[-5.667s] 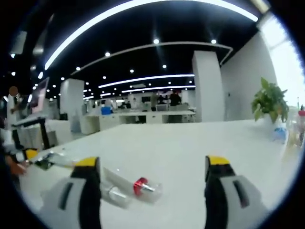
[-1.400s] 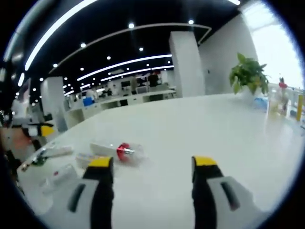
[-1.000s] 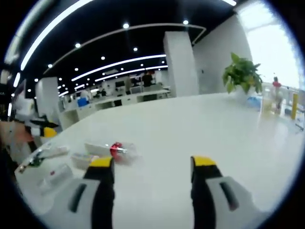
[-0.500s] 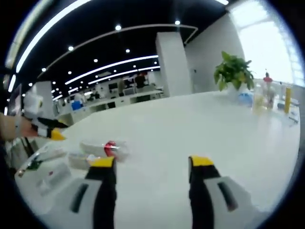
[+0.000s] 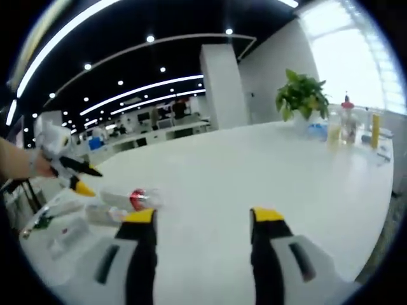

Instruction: Arrange the skincare products in the storage area until every visible bottle or jar stands upright without overlapping.

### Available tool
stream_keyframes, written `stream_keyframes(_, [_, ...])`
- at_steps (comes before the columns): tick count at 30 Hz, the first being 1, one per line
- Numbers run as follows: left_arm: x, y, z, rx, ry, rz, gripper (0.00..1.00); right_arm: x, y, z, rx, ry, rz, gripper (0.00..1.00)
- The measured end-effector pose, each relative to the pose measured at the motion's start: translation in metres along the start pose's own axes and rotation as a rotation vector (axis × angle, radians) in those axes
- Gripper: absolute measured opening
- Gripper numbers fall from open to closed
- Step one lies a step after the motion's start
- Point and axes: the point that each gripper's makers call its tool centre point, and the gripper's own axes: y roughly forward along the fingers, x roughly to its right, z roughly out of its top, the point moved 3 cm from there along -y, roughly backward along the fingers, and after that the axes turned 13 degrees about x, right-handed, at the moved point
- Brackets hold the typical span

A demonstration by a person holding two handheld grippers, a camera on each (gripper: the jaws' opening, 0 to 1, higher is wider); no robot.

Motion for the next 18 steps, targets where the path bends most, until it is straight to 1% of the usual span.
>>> stream_keyframes(1, [0.001, 0.003, 0.0, -0.011, 0.003, -0.019, 0.58, 0.001, -0.001, 0.0, -0.002, -0.003, -0.001, 0.57])
stream_keyframes(2, [0.004, 0.007, -0.001, -0.037, 0.003, -0.057, 0.58, 0.001, -0.002, -0.001, -0.004, -0.004, -0.001, 0.57])
stream_keyframes(3, [0.003, 0.01, -0.003, -0.066, 0.018, -0.07, 0.58, 0.001, -0.002, -0.001, -0.005, -0.004, -0.002, 0.57])
stream_keyframes(4, [0.002, 0.014, -0.005, -0.1, 0.054, -0.084, 0.58, 0.002, -0.003, -0.002, -0.007, -0.005, -0.002, 0.57])
stream_keyframes(5, [0.001, 0.016, -0.005, -0.111, 0.07, -0.089, 0.57, 0.001, -0.003, -0.002, -0.009, -0.007, -0.001, 0.57])
stream_keyframes(6, [0.001, 0.022, -0.006, -0.145, 0.115, -0.112, 0.57, 0.002, -0.004, -0.003, -0.014, -0.013, -0.002, 0.57])
stream_keyframes(9, [0.003, 0.029, -0.002, -0.159, 0.116, -0.139, 0.52, 0.0, -0.004, -0.003, -0.02, -0.023, 0.002, 0.57])
stream_keyframes(11, [0.003, 0.034, 0.0, -0.172, 0.116, -0.162, 0.51, -0.002, -0.004, -0.002, -0.018, -0.025, 0.009, 0.57])
stream_keyframes(15, [0.005, 0.039, -0.004, -0.219, 0.13, -0.211, 0.49, -0.002, -0.002, 0.0, -0.022, -0.041, 0.026, 0.57])
stream_keyframes(18, [0.006, 0.041, -0.008, -0.255, 0.145, -0.231, 0.47, -0.004, 0.002, 0.002, -0.033, -0.022, 0.048, 0.61])
